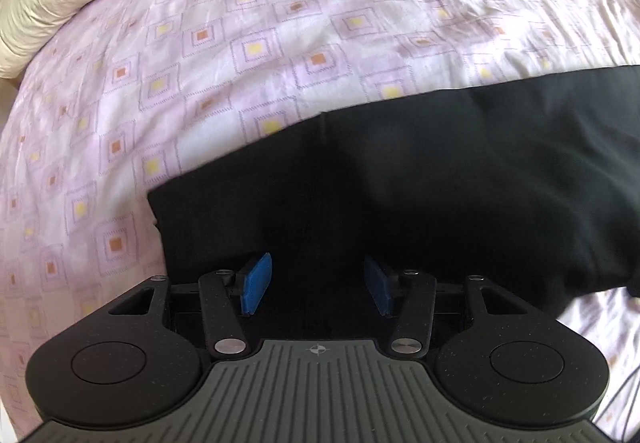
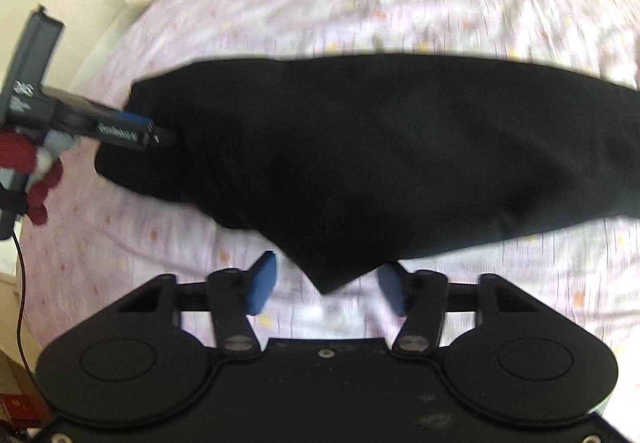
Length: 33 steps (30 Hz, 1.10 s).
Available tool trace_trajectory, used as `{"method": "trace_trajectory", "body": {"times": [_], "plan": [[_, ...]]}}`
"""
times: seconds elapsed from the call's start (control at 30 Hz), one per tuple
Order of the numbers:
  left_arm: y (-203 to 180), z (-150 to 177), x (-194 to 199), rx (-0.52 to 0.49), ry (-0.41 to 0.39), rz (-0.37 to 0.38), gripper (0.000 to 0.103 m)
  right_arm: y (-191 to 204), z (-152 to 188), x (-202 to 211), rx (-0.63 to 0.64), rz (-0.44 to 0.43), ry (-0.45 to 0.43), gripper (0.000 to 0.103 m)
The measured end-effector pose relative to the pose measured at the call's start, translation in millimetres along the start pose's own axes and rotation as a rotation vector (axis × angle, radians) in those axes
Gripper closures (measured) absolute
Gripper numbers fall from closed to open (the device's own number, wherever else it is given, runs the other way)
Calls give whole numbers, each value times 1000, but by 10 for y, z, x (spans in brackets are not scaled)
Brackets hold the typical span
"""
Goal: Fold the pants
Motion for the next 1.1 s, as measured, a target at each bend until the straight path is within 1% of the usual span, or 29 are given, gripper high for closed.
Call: {"method": "trace_trajectory", "body": {"times": [0.07,0.13,0.2,0.23,0.3,0.43,0.53,0.6,0.67,0.73,0.77,0.83,0.87,0.93,1.0,1.03,1.1], "plan": [[44,-70,27,14,-8,-20,52,-58,-127,17,-63,-10,-36,49],[38,-123,151,40,-50,-22,53,-152,-230,-13,-132,-5,-30,61],[-59,-135,340,51,-106,26,53,-278,-301,-60,-198,5,10,96],[-138,-125,430,47,-125,59,53,-335,-335,-68,-240,-12,25,97],[-357,-75,573,14,-145,131,52,-420,-408,-60,-299,-25,30,98],[-918,116,739,-108,-153,264,53,-451,-535,-33,-341,-31,30,98],[-1304,276,766,-239,-158,310,52,-472,-627,-51,-412,-40,45,98],[-1506,385,708,-313,-139,326,52,-510,-656,-50,-457,-49,50,97],[-1639,486,628,-342,-101,360,52,-534,-674,-40,-488,-53,51,97],[-1713,527,542,-341,-77,378,52,-542,-666,-34,-497,-55,51,97],[-1727,518,499,-337,-75,366,52,-547,-637,-32,-499,-57,52,97],[-1710,419,445,-313,-97,320,53,-536,-598,-19,-494,-63,54,96],[-1673,362,446,-285,-107,307,53,-525,-573,-1,-483,-71,49,93],[-1558,226,511,-215,-131,312,53,-506,-536,50,-458,-69,34,83],[-1456,129,583,-174,-144,325,53,-475,-484,134,-433,-81,6,47],[-1413,97,613,-164,-150,331,53,-452,-449,170,-415,-86,-1,42],[-1338,58,647,-146,-152,341,53,-380,-390,205,-371,-112,4,42]]}}
Point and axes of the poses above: each gripper's, at about its wrist camera, not at the fingertips, and x roughly against the way its jaws point, y to its left, z to its underside, the point moved 4 cm from there along -x, roughly the way its jaws point, and after that the axes turned 6 degrees about -y, right-handed, at the moved point
